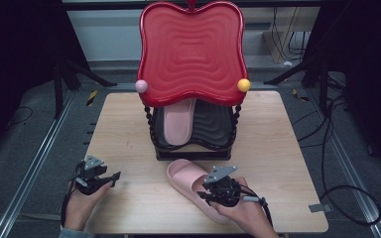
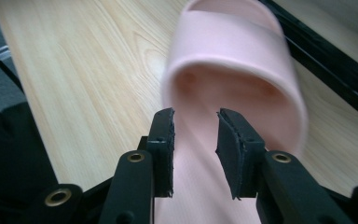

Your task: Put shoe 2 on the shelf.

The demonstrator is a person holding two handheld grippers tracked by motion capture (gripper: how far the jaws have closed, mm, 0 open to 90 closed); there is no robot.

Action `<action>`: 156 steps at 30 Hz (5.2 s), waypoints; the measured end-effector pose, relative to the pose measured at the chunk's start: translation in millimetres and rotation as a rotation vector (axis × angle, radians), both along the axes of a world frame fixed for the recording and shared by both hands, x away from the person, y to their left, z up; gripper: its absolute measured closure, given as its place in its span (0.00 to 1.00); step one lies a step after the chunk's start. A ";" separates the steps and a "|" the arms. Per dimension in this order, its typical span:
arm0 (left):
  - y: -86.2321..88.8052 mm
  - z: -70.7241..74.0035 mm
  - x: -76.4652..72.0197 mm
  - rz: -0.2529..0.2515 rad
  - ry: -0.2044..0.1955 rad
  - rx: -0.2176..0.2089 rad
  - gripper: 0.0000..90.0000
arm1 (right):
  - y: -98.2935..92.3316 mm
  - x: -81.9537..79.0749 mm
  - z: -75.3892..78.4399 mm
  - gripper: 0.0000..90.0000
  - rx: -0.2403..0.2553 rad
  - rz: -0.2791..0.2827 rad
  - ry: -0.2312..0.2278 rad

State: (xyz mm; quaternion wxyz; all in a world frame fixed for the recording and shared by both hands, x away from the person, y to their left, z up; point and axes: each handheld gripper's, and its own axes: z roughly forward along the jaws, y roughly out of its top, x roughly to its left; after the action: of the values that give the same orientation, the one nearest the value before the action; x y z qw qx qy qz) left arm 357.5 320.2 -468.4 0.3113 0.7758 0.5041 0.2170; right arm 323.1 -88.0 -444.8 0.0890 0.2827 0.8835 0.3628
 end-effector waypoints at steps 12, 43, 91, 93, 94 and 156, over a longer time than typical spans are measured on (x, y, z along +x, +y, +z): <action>-0.2 0.5 0.1 -0.004 -0.003 -0.004 0.45 | 32.6 7.5 -9.5 0.84 0.020 0.016 0.023; 3.8 0.8 -0.6 0.007 -0.002 -0.014 0.45 | -23.8 -4.4 56.7 0.94 0.217 -0.122 -0.056; 3.5 -1.0 0.4 0.003 0.002 -0.027 0.45 | 21.1 55.8 75.0 0.94 0.236 -0.555 -0.297; 3.4 -1.1 0.4 0.002 0.002 -0.026 0.45 | 22.5 57.6 75.9 0.95 0.239 -0.552 -0.297; 3.4 -1.1 0.4 0.001 0.003 -0.026 0.45 | 23.0 58.3 76.2 0.94 0.241 -0.547 -0.296; 3.9 -0.4 0.2 -0.002 0.000 -0.032 0.44 | 40.4 97.4 72.6 0.51 0.201 -0.592 -0.277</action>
State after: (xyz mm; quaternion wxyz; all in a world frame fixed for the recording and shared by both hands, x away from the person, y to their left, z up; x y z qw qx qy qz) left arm 357.6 324.1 -468.9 0.3237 0.7713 0.5068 0.2085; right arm 420.5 -47.6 -372.2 0.2811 0.4823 0.7026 0.4413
